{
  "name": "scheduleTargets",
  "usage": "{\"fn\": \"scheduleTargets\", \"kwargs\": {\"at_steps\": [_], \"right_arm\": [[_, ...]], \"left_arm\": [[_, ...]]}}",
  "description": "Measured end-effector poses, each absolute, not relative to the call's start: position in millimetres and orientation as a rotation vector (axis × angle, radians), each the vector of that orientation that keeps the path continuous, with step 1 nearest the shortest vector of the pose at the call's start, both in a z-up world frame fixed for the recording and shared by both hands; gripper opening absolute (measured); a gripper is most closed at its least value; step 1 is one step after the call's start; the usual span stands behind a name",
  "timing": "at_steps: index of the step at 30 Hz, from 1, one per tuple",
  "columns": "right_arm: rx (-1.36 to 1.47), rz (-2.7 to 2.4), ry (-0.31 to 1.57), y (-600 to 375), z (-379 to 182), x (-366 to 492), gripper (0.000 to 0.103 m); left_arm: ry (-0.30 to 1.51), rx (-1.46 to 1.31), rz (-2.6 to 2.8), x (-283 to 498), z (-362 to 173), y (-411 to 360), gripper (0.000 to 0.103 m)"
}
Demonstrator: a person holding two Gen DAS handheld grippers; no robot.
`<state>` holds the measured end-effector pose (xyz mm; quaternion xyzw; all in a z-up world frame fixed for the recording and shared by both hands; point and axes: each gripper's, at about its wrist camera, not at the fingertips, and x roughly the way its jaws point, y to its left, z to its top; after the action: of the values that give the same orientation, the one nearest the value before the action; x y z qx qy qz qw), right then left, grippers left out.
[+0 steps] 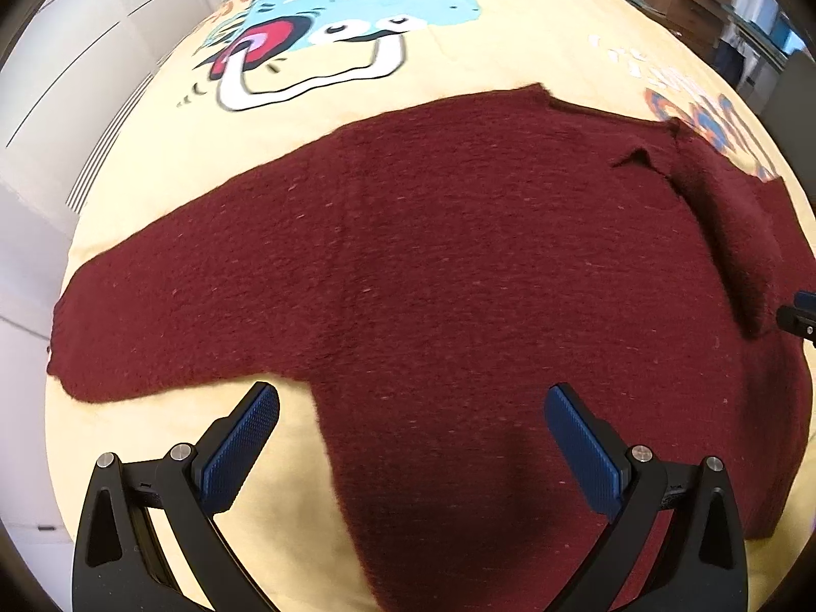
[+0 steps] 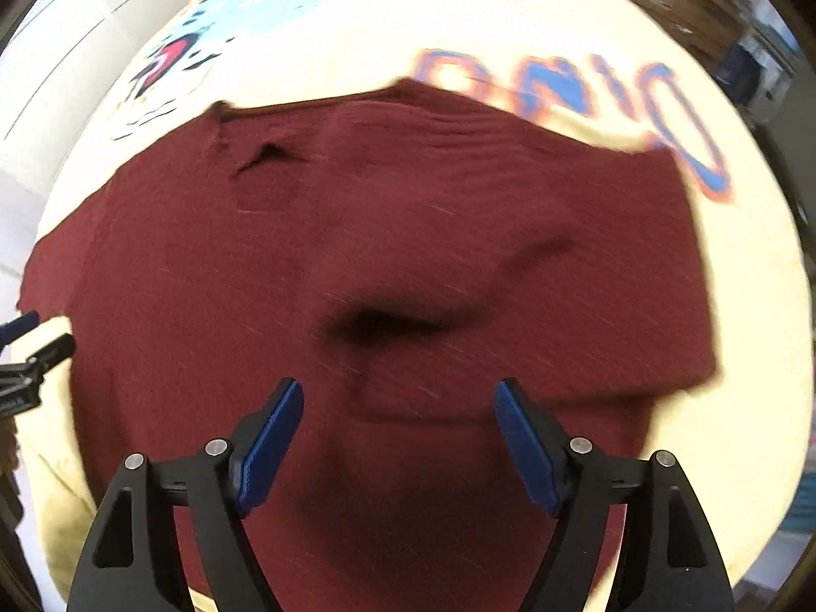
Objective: Fold small clothes
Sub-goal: 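Move the left tool to the ribbed cuff of the folded sleeve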
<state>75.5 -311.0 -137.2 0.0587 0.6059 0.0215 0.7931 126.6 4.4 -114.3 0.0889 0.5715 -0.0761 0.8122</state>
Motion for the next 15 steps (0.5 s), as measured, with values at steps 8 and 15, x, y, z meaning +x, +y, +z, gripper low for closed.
{"fn": "scheduleTargets", "kwargs": {"at_steps": [8,15], "right_arm": [[0.238,-0.181,1.297,-397.9,-155.1,29.6,0.08],[0.315,-0.232,1.29,-437.1,-167.5,14.1,0.08]], "left_arm": [[1.173,0.298,-0.327,135.1,-100.9,-71.6,0.102],[1.108,0.409,-0.496,143.2,-90.6,-171.1,0.102]]}}
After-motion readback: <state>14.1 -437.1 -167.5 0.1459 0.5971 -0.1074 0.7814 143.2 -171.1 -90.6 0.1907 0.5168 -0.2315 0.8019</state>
